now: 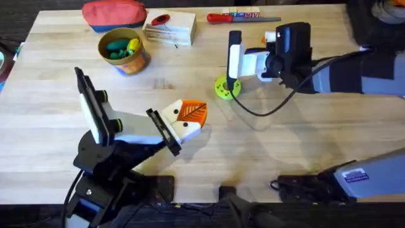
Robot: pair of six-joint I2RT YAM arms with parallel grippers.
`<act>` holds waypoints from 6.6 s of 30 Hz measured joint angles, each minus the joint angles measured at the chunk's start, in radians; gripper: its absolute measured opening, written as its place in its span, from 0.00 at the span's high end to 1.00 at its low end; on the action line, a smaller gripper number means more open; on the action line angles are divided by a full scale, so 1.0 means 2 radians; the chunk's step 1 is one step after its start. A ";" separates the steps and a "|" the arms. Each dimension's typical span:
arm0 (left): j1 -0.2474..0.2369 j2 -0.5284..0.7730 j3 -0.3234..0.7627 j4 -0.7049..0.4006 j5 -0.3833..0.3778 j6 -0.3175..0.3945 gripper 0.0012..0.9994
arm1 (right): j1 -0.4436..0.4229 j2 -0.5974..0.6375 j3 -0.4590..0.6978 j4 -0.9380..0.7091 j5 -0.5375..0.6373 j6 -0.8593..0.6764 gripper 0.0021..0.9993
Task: Pick up the gripper from the table and insert it into the empty holder that is missing its gripper. Then pick up a screw, insert it into the mounting hole, and use the screwdriver to tighten it. Finally, clean up the table by picking up the vegetable and placing it into the bucket.
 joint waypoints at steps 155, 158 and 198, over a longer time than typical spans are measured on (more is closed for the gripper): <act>0.312 0.661 0.430 -0.065 -0.243 -0.403 0.97 | 0.113 -0.252 0.011 -0.151 0.064 0.532 0.01; 0.311 0.678 0.430 -0.059 -0.243 -0.401 0.77 | 0.113 -0.252 0.011 -0.151 0.064 0.532 0.01; 0.245 0.471 0.575 -0.483 -0.054 0.232 0.05 | 0.113 -0.414 0.197 -0.642 0.064 0.772 0.01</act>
